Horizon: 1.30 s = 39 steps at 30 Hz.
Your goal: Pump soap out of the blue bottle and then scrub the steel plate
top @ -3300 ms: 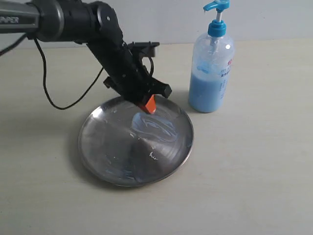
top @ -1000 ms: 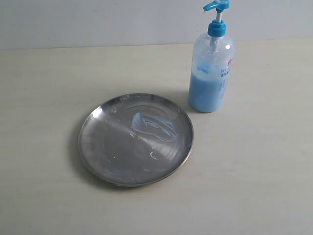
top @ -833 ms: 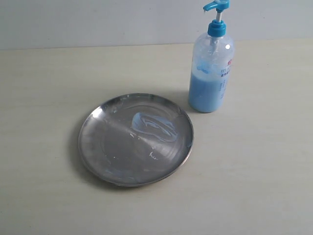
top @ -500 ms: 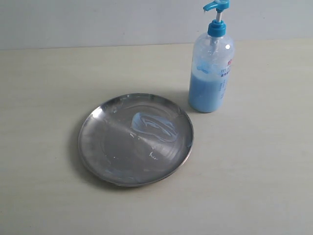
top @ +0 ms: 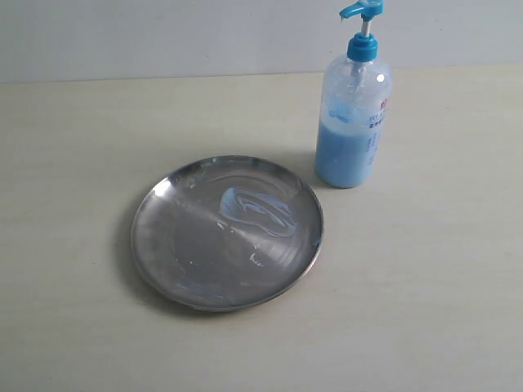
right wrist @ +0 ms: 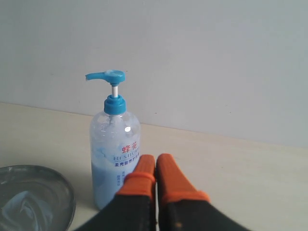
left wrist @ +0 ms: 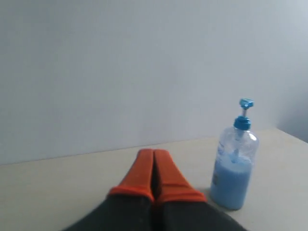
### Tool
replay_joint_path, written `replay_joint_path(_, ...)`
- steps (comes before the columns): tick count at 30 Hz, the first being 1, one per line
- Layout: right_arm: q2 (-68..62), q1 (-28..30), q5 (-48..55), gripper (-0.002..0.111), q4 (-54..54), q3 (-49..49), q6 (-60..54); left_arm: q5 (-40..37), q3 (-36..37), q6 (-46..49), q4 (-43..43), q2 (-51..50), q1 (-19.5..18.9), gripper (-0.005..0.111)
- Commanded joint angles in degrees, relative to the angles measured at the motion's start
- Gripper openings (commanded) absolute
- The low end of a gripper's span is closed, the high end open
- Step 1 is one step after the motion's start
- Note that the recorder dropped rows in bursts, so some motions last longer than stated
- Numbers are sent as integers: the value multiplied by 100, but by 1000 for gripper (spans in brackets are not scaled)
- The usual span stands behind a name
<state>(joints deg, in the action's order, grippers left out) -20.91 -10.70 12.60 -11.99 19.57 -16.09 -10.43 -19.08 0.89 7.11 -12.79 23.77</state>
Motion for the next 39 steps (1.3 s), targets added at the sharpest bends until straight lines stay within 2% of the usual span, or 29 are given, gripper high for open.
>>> replay_joint_path(1,24,2,-79,4,4,-31,-21,179,541,-305,-103,436,-597,0)
replay_joint_path(4,24,2,-79,4,4,-31,-21,179,1003,-421,-250,848,-1095,0)
replay_joint_path(6,24,2,-79,4,4,-31,-21,179,1262,-1214,-945,1058,-1324,0)
replay_joint_path(8,24,2,-79,4,4,-31,-21,179,1436,-1686,-1351,1147,-1441,0)
replay_joint_path(12,24,2,-79,4,4,-31,-21,183,1779,-1767,-1382,1256,-1596,0)
replay_joint_path(20,24,2,-65,4,4,-31,-24,-96,1908,-1715,-1371,1279,-1630,0)
replay_joint_path(25,24,2,-65,4,4,-31,-24,-267,1908,-1438,-1362,1279,-1641,0)
replay_joint_path(30,24,2,-65,4,4,-31,-24,-772,1908,-1167,-1347,1279,-1641,0)
replay_joint_path(39,24,2,-65,4,4,-31,-24,-879,1908,-561,-1041,1279,-1641,0)
